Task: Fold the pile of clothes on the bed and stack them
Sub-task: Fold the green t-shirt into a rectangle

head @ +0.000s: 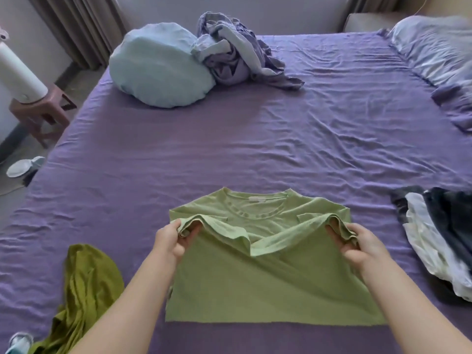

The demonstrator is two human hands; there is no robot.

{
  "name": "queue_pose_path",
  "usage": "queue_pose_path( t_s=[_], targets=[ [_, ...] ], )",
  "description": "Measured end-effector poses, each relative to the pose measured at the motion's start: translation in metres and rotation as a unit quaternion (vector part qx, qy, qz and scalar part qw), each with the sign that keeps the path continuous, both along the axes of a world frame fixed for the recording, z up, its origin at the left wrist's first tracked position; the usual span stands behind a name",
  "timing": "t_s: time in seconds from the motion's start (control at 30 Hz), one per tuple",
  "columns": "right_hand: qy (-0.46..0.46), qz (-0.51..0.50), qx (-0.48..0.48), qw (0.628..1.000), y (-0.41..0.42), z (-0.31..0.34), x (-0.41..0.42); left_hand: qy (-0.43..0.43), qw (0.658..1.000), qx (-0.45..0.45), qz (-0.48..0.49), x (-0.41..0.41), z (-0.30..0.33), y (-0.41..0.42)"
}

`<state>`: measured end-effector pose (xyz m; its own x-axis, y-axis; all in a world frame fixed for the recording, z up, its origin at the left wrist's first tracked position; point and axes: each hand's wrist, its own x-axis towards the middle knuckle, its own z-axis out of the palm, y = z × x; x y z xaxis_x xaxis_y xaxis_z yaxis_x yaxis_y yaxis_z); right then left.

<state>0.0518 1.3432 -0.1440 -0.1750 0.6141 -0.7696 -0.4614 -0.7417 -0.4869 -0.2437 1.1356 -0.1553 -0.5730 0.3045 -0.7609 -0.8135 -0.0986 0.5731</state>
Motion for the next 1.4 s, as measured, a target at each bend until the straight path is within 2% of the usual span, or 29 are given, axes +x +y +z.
queue_pose_path(
  t_s=[0.1, 0.17, 0.23, 0.27, 0.3, 0.33, 0.4, 0.47, 0.5, 0.63, 0.7, 0.77, 0.83, 0.9, 0.93, 1.0, 1.03, 1.07, 1.1, 1.17, 1.2, 1.27, 1.33, 1.4],
  targets=[
    [0.012, 0.003, 0.028, 1.000, 0.024, -0.014, -0.017, -0.016, 0.999, 0.031, 0.003, -0.020, -0.019, 0.029],
    [-0.048, 0.075, 0.056, 0.994, 0.023, -0.027, -0.026, 0.005, 1.000, 0.015, -0.027, -0.017, -0.032, 0.043],
    [-0.172, 0.196, 0.128, 0.957, 0.009, -0.040, -0.036, 0.077, 0.993, -0.042, -0.080, -0.003, -0.045, 0.052],
    [-0.244, 0.264, 0.178, 0.916, 0.001, -0.045, -0.040, 0.145, 0.977, -0.087, -0.127, 0.005, -0.051, 0.055],
    [-0.306, 0.334, 0.230, 0.861, -0.005, -0.052, -0.044, 0.233, 0.944, -0.138, -0.191, 0.013, -0.057, 0.057],
    [-0.349, 0.398, 0.276, 0.802, -0.010, -0.058, -0.048, 0.324, 0.890, -0.183, -0.262, 0.019, -0.063, 0.059],
    [-0.401, 0.485, 0.349, 0.694, -0.011, -0.069, -0.058, 0.479, 0.761, -0.224, -0.376, 0.025, -0.072, 0.065],
    [-0.418, 0.515, 0.403, 0.630, -0.006, -0.074, -0.072, 0.566, 0.642, -0.246, -0.455, 0.024, -0.076, 0.078],
    [-0.420, 0.521, 0.425, 0.609, -0.001, -0.077, -0.080, 0.586, 0.593, -0.267, -0.482, 0.022, -0.077, 0.087],
    [-0.455, 0.548, 0.463, 0.528, 0.023, -0.088, -0.106, 0.619, 0.436, -0.337, -0.560, 0.005, -0.081, 0.119],
    [-0.492, 0.575, 0.457, 0.467, 0.035, -0.093, -0.112, 0.616, 0.359, -0.342, -0.612, -0.005, -0.082, 0.131],
    [-0.528, 0.602, 0.450, 0.395, 0.044, -0.096, -0.114, 0.601, 0.302, -0.345, -0.655, -0.015, -0.080, 0.137],
    [-0.552, 0.605, 0.452, 0.353, 0.050, -0.097, -0.111, 0.587, 0.271, -0.344, -0.681, -0.021, -0.080, 0.139],
    [-0.561, 0.591, 0.466, 0.344, 0.057, -0.098, -0.106, 0.601, 0.270, -0.339, -0.672, -0.025, -0.082, 0.139],
    [-0.560, 0.571, 0.473, 0.369, 0.062, -0.097, -0.104, 0.613, 0.288, -0.342, -0.651, -0.027, -0.083, 0.138],
    [-0.549, 0.506, 0.487, 0.452, 0.074, -0.095, -0.102, 0.633, 0.350, -0.360, -0.589, -0.030, -0.086, 0.139],
    [-0.541, 0.484, 0.494, 0.479, 0.079, -0.095, -0.102, 0.633, 0.375, -0.375, -0.564, -0.031, -0.088, 0.140],
    [-0.531, 0.492, 0.501, 0.474, 0.081, -0.094, -0.103, 0.624, 0.391, -0.393, -0.551, -0.030, -0.089, 0.141],
    [-0.514, 0.526, 0.510, 0.446, 0.080, -0.095, -0.105, 0.611, 0.407, -0.407, -0.544, -0.029, -0.090, 0.141],
    [-0.474, 0.612, 0.503, 0.384, 0.071, -0.100, -0.112, 0.592, 0.465, -0.409, -0.516, -0.023, -0.093, 0.138],
    [-0.465, 0.630, 0.496, 0.375, 0.066, -0.104, -0.115, 0.594, 0.501, -0.398, -0.488, -0.020, -0.094, 0.133],
    [-0.474, 0.608, 0.496, 0.400, 0.057, -0.112, -0.119, 0.612, 0.557, -0.381, -0.412, -0.017, -0.092, 0.117],
    [-0.492, 0.583, 0.497, 0.414, 0.054, -0.116, -0.122, 0.609, 0.583, -0.411, -0.348, -0.022, -0.091, 0.096],
    [-0.494, 0.569, 0.504, 0.422, 0.053, -0.117, -0.123, 0.553, 0.612, -0.470, -0.314, -0.035, -0.091, 0.074]
  ],
)
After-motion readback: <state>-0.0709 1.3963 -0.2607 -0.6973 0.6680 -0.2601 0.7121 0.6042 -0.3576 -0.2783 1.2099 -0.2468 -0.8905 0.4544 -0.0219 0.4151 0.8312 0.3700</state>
